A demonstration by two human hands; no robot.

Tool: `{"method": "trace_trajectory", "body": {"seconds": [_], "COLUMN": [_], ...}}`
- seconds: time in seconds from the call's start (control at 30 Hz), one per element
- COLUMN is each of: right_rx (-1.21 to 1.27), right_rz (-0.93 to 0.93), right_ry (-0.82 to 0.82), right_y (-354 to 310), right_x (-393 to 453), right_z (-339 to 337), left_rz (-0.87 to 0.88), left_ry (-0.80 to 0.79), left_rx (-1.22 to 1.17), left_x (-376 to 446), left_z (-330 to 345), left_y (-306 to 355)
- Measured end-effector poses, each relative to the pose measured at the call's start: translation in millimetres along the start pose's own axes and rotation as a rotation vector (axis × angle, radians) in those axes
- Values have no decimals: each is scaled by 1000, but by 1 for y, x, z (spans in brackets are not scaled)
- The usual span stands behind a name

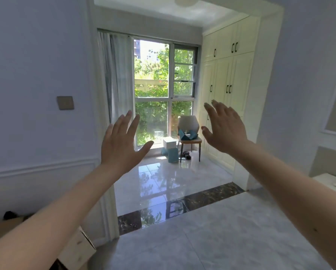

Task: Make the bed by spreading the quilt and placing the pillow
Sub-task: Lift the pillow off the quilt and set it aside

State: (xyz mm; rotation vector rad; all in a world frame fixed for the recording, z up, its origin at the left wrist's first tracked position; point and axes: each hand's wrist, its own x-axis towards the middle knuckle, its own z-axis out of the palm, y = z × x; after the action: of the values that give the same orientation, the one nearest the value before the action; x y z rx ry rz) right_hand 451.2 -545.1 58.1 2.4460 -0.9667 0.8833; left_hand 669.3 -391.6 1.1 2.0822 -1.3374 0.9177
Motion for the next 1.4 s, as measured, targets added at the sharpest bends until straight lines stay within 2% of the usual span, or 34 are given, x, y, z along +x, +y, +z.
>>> {"method": "trace_trajectory", "body": {"seconds": [0.13,0.23,0.53,0.87,1.0,1.13,1.3,1.4], "right_rx": [201,243,76,-197,-296,-390,-482,-553], "right_rz": [-79,-91,-126,-15,74,225,514,769], "right_ry": [167,182,106,34,-3,-32,-126,-105], "right_y": [-8,5,62,190,263,349,457,520], "right_x": [97,169,287,394,428,438,385,331], "right_z": [59,112,232,338,370,383,363,320], "left_rz": [-46,-81,-73,34,130,235,424,566], "left_ry": [-8,15,82,98,49,19,-60,-102], "left_rx": [46,49,85,-133,-269,-429,-620,-740], "left_x": [64,133,268,426,498,564,588,584], "left_z": [69,118,223,425,518,589,645,655], "left_y": [-38,-58,-95,-42,11,103,263,378]}}
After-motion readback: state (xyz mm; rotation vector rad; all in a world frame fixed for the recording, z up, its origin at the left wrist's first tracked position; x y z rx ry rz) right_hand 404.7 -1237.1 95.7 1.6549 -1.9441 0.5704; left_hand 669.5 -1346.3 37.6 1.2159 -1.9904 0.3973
